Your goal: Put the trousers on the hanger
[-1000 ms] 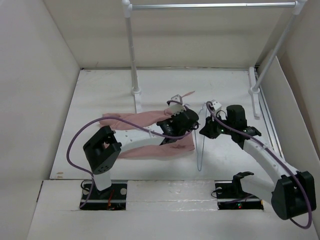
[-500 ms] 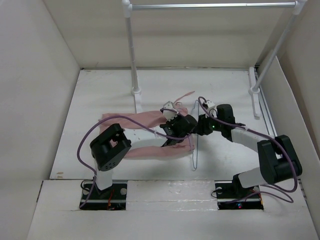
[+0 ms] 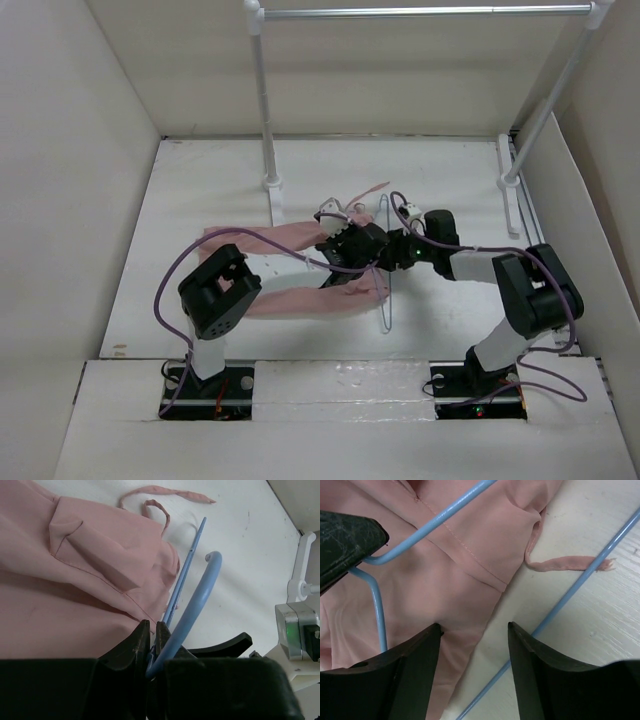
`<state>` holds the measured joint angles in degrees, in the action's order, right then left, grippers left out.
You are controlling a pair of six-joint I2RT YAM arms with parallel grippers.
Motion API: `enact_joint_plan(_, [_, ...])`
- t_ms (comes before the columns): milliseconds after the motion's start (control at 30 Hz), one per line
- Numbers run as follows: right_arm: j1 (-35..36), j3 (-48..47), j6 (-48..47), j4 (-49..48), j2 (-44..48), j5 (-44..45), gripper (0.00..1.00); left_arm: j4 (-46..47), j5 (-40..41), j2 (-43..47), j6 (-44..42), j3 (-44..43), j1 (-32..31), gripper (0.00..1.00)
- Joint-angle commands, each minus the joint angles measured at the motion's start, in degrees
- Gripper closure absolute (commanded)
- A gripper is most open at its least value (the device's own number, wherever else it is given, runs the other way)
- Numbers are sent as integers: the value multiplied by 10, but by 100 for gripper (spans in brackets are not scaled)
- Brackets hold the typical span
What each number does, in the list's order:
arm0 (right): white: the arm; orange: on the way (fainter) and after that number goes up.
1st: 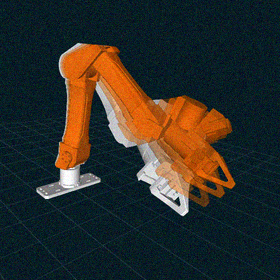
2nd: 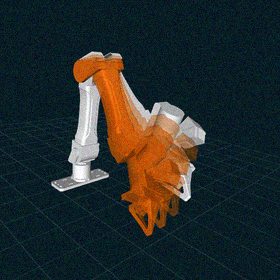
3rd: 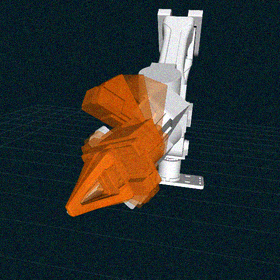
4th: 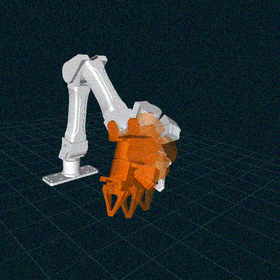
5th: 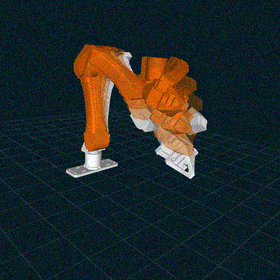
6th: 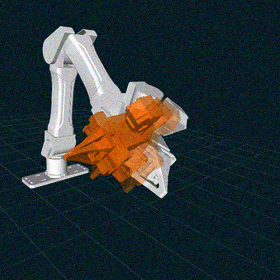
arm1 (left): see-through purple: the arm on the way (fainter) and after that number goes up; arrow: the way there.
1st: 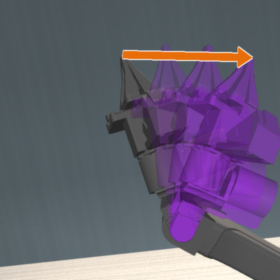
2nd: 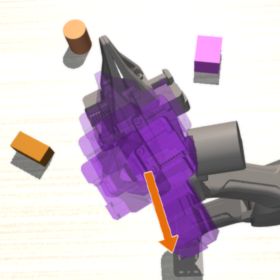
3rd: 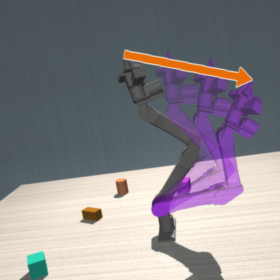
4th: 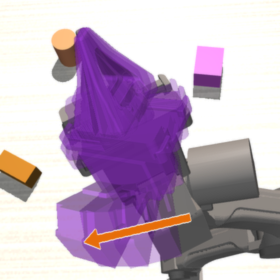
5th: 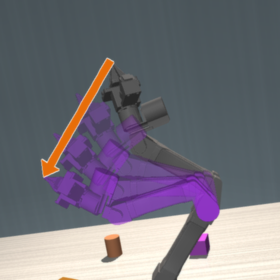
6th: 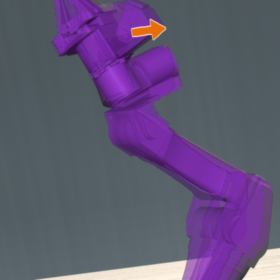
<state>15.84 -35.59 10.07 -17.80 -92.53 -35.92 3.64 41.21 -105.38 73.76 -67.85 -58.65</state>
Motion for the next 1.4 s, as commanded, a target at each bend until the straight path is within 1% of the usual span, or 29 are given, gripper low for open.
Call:
enact_joint_plan(0, [5, -4, 40, -72, -19, -41, 40, -18, 21, -4, -13, 8, 12, 100])
enact_joint_plan(67, [10, -11, 49, -84, -34, -55, 42, -14, 17, 0, -17, 13, 17, 100])
enact_joint_plan(167, [16, -14, 78, -108, -67, -59, 41, -7, 12, 2, -25, 18, 17, 100])
enact_joint_plan(200, [16, -14, 86, -117, -72, -61, 46, -7, 12, 4, -27, 18, 17, 100])
enact_joint_plan(233, [16, -1, 98, -153, -75, -60, 52, -8, 11, 4, -27, 18, 17, 100])
enact_joint_plan(267, [16, 8, 111, -178, -79, -65, 71, -8, 10, 8, -29, 19, 17, 100])
enact_joint_plan(300, [16, 17, 138, -204, -82, -71, 85, -8, 9, 9, -30, 21, 17, 100])
enact_joint_plan(333, [16, 25, 153, -245, -85, -71, 92, -8, 10, 11, -31, 23, 17, 100])
enact_joint_plan(367, [10, 43, 166, -261, -85, -68, 100, -11, 11, 15, -32, 26, 17, 100])
enact_joint_plan(433, [-5, 57, 184, -292, -68, -71, 100, -20, 19, 21, -34, 30, 17, 100])
enact_joint_plan(500, [-28, 76, 181, -289, -39, -71, 100, -31, 29, 29, -45, 34, 17, 100])
enact_joint_plan(533, [-37, 78, 173, -257, -21, -72, 100, -35, 31, 32, -48, 36, 23, 100])
enact_joint_plan(567, [-45, 77, 159, -230, 18, -74, 100, -36, 32, 39, -49, 42, 32, 100])
enact_joint_plan(600, [-59, 68, 121, -195, 40, -71, 100, -33, 30, 42, -62, 47, 37, 100])
enact_joint_plan(633, [-65, 61, 99, -118, 61, -67, 100, -29, 29, 44, -70, 50, 37, 100])
enact_joint_plan(667, [-72, 54, 77, -84, 100, -52, 100, -26, 29, 48, -79, 54, 45, 100])
enact_joint_plan(700, [-78, 41, 39, -50, 116, -46, 100, -28, 33, 49, -89, 55, 45, 100])
enact_joint_plan(733, [-96, 33, 18, 7, 126, -42, 100, -32, 35, 49, -106, 55, 51, 100])
enact_joint_plan(800, [-118, 26, -20, 50, 148, -34, 100, -49, 48, 61, -122, 58, 51, 100])
enact_joint_plan(833, [-147, 25, -30, 79, 152, -33, 100, -50, 50, 67, -140, 63, 56, 100])
enact_joint_plan(933, [-199, 30, -56, 109, 155, -42, 100, -44, 50, 103, -163, 99, 72, 100])
enact_joint_plan(1033, [-227, 22, -87, 141, 149, -39, 100, -41, 42, 140, -196, 135, 96, 100])
enact_joint_plan(1100, [-250, 23, -93, 143, 147, -41, 100, -42, 41, 165, -227, 152, 101, 100])
enact_joint_plan(1200, [-250, 17, -93, 141, 135, -38, 100, -41, 35, 199, -261, 161, 109, 100])
enact_joint_plan(1233, [-245, 15, -93, 139, 130, -40, 100, -23, 28, 206, -268, 161, 109, 100])
enact_joint_plan(1333, [-230, 13, -88, 131, 114, -35, 100, -7, 5, 216, -274, 148, 109, 100])
enact_joint_plan(1367, [-224, 19, -77, 121, 119, -28, 100, -13, 12, 201, -275, 120, 79, 100])
